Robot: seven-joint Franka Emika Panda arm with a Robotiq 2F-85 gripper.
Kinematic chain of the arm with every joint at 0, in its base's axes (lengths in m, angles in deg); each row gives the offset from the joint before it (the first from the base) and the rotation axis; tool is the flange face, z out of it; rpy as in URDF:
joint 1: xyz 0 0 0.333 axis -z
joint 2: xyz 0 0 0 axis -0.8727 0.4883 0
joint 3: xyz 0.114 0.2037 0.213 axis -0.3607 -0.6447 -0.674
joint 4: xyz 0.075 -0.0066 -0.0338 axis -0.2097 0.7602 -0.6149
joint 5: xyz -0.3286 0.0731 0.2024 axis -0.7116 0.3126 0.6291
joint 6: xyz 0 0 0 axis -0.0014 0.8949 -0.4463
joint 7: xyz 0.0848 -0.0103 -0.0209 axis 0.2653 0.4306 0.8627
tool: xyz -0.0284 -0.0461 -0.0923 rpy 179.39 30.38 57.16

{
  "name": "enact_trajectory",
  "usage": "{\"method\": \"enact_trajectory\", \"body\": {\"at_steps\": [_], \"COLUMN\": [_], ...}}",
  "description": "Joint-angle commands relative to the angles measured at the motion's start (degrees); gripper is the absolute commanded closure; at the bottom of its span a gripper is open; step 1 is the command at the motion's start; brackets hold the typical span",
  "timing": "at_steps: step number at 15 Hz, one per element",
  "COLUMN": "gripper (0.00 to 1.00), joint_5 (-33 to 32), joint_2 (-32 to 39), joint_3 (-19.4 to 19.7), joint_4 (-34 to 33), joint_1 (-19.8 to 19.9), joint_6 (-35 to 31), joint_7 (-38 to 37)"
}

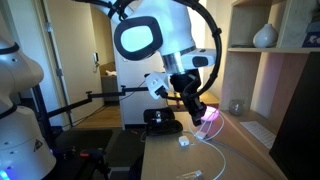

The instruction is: Put the cord on the right side of the desk

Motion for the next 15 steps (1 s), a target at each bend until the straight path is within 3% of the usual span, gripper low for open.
{"method": "enact_trajectory", "body": {"at_steps": [1, 13, 15], "gripper": [0.98, 0.99, 0.99], "joint_5": [-0.17, -0.17, -4.45], "joint_2": [-0.01, 0.01, -2.26], "joint_3": [0.1, 0.1, 0.15], "joint_4": [-0.03, -0.03, 1.52], "joint_1": [-0.14, -0.14, 0.02], "joint_6": [0.07, 0.07, -3.85], "joint_7": [-0.23, -0.23, -2.86]}}
